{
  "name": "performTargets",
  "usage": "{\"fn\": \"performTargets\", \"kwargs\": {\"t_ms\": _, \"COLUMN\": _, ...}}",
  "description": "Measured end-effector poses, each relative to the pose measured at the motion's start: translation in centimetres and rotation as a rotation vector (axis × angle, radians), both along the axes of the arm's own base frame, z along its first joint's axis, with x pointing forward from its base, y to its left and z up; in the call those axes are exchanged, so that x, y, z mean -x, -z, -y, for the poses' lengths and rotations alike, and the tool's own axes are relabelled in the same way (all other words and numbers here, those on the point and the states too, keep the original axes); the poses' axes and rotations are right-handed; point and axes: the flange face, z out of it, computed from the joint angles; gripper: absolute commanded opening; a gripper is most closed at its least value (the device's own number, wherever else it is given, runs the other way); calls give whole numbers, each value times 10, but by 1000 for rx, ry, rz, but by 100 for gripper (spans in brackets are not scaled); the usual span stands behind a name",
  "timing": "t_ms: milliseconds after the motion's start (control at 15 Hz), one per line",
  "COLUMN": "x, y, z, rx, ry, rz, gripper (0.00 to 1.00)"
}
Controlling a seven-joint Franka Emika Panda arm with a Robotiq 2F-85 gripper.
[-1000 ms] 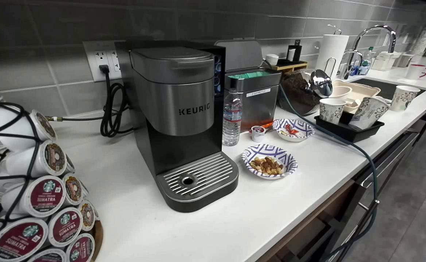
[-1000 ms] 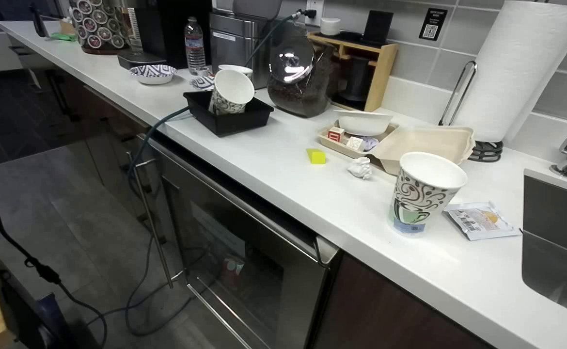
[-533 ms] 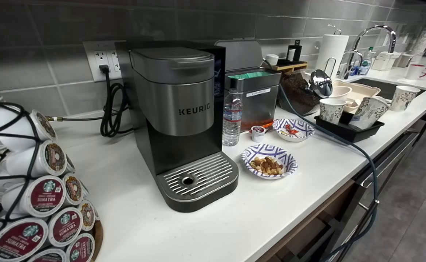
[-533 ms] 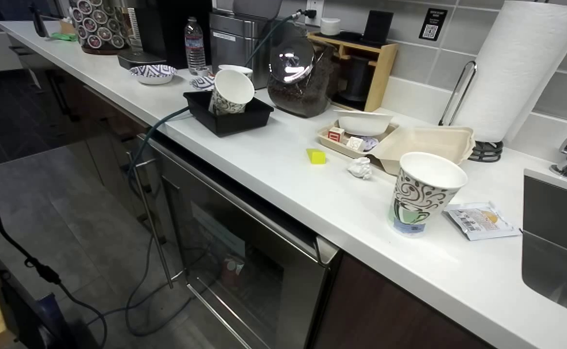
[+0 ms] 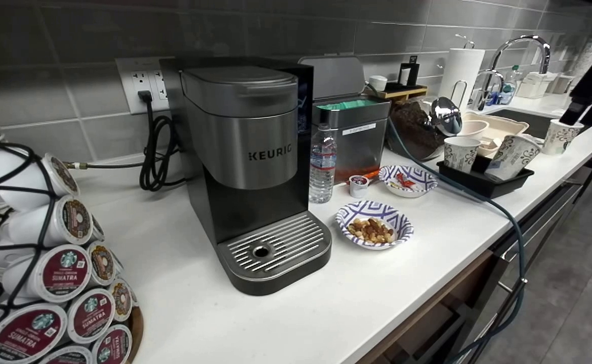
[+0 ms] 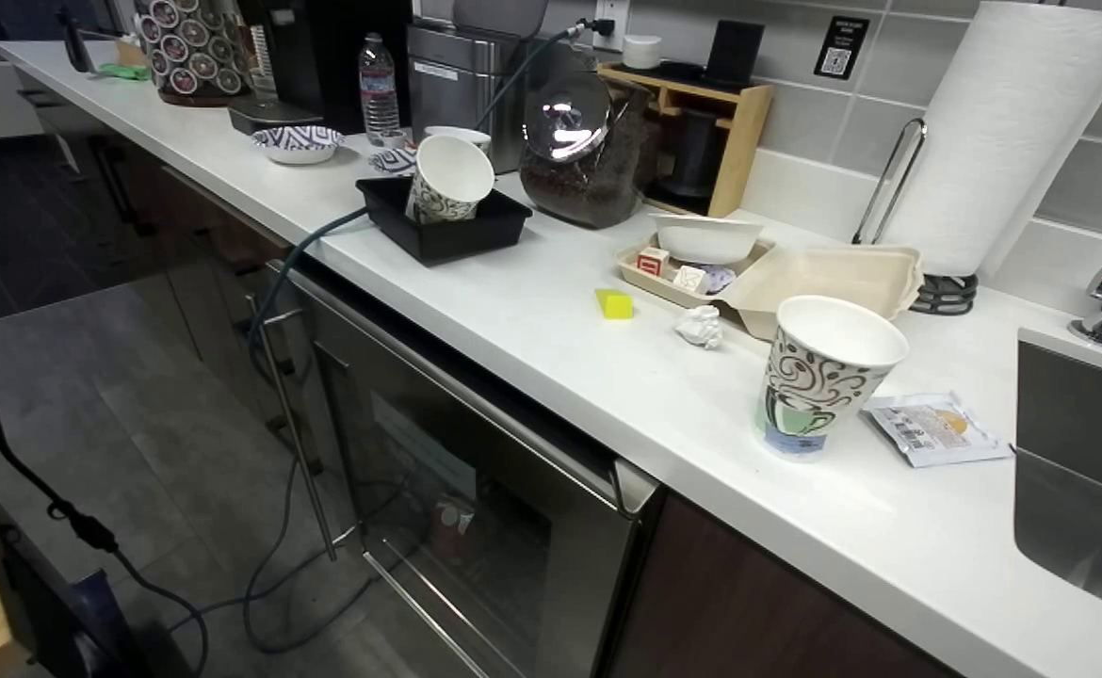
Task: Remove the right cup from the box
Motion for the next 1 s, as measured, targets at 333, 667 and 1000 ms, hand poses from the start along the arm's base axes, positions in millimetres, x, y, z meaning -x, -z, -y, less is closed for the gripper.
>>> {"fn": "performTargets", "kwargs": {"t_ms": 333, "x": -23, "y": 9, "z": 3, "rx": 3, "ry": -3, "rz": -28, "gripper": 100}}
{"fn": "performTargets", "kwargs": {"t_ms": 667, "x": -23, "y": 6, "z": 8, "rx": -67, "ry": -15, "rz": 11, "gripper": 100}}
{"fn": "performTargets", "kwargs": {"t_ms": 1000, "x": -37, "y": 19, "z": 70, "rx": -190, "ry": -99, "rz": 145, "gripper": 100}}
